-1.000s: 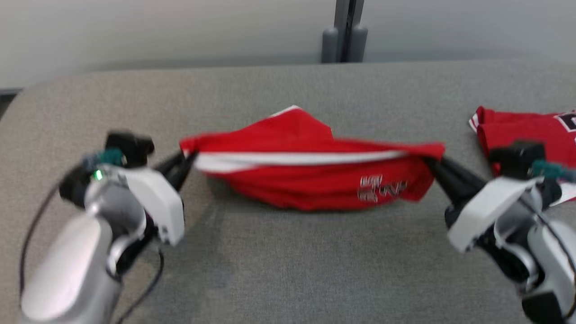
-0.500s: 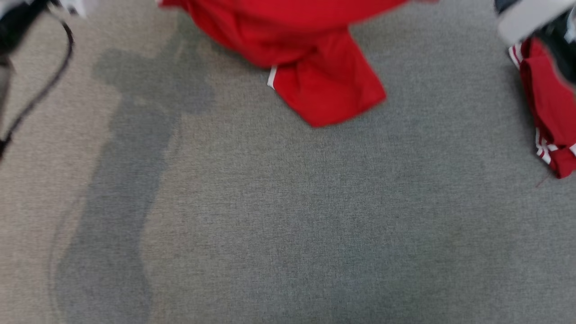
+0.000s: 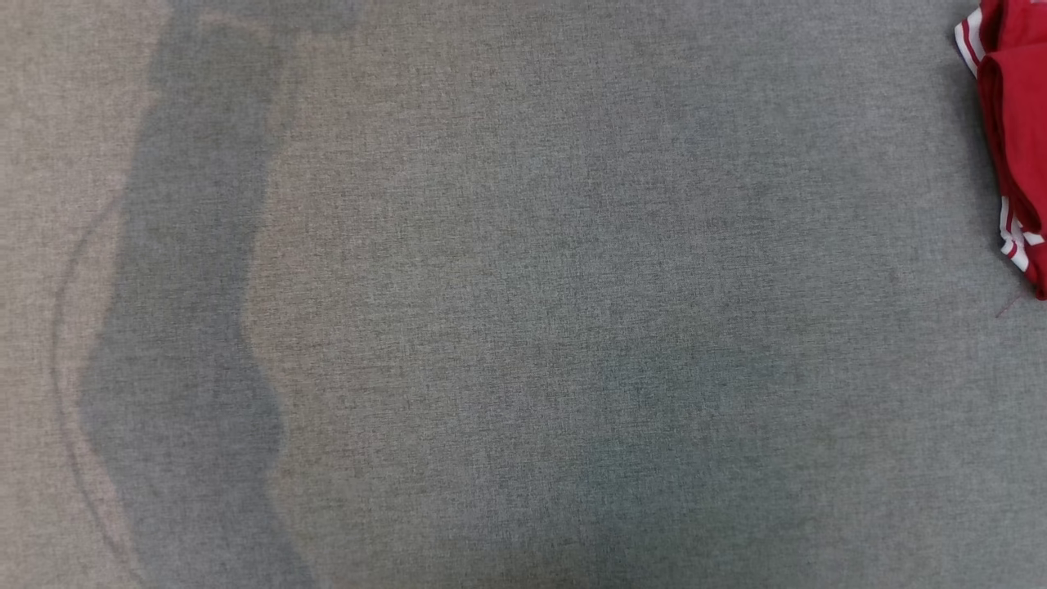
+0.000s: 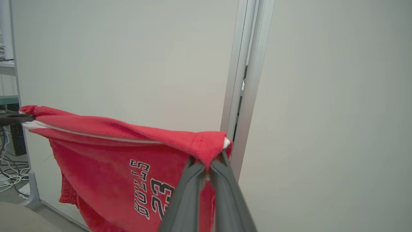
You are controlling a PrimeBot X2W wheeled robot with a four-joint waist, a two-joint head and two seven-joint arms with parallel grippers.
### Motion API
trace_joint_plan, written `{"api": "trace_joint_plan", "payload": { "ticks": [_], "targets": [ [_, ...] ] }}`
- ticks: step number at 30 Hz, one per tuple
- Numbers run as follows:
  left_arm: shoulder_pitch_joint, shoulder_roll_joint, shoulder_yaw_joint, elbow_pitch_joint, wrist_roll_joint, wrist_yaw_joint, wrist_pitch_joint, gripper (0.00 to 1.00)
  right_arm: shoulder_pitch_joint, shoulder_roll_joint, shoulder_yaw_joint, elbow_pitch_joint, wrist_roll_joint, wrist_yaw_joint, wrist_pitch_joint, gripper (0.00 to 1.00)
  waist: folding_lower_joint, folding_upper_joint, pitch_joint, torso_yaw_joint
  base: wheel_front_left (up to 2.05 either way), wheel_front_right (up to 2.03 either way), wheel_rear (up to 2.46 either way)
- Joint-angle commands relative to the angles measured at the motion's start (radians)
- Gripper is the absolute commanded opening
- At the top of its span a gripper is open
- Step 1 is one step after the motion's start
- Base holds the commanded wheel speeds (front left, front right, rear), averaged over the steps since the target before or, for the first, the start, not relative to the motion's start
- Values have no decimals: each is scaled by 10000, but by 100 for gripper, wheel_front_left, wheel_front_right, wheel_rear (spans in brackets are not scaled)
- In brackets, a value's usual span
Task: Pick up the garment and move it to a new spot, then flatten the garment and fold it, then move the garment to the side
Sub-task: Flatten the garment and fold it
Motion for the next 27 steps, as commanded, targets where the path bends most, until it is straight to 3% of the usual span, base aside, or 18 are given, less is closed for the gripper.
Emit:
{"api": "trace_joint_plan", "payload": {
  "ticks": [1,10,17,27],
  "targets": [
    [-65,111,-9,145,-56,37,-14,0,-15,-97,-7,135,100,-30,-80,0,0,0,-26,18,0,0,0],
    [1361,71,-1733,610,-1456,33,-213,0,1051,-143,1726,671,889,-27,-313,0,0,0,-347,64,0,0,0],
    [3329,657,-3380,-144,-3037,27,-288,0,2832,-434,3182,116,1555,-19,-647,0,0,0,-990,-38,0,0,0],
    [6266,1353,-4372,-922,-5244,25,301,0,5287,-907,5003,-892,2862,-17,189,0,0,0,-2990,-258,0,0,0]
  ]
}}
